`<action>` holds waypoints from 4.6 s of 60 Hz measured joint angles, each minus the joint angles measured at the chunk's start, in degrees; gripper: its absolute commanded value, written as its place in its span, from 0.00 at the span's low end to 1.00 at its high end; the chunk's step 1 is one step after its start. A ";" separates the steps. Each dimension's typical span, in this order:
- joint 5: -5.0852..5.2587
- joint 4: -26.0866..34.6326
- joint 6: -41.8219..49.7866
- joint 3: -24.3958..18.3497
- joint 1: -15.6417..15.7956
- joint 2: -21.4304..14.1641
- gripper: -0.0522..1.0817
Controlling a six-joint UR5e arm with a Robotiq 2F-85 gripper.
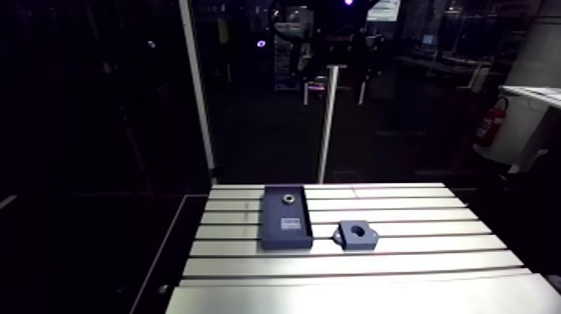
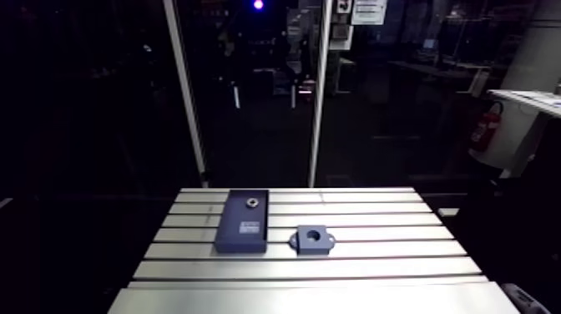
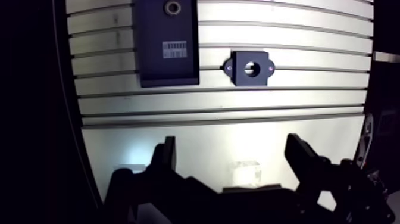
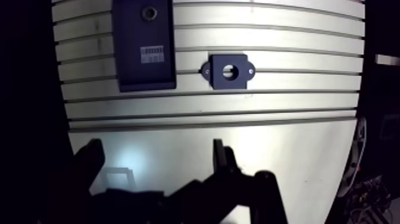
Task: Pick up the bearing and press it into the housing until flush.
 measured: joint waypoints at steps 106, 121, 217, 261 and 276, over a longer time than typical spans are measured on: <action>1.54 -13.67 -1.55 0.22 3.23 14.07 0.05; 1.61 -16.72 -1.29 -0.45 3.26 18.32 0.05; 1.26 -23.90 3.66 -1.84 5.19 28.97 0.24; 1.23 -25.72 3.69 -1.30 5.28 31.46 0.42; 1.22 -26.38 3.15 -0.97 5.21 32.45 0.42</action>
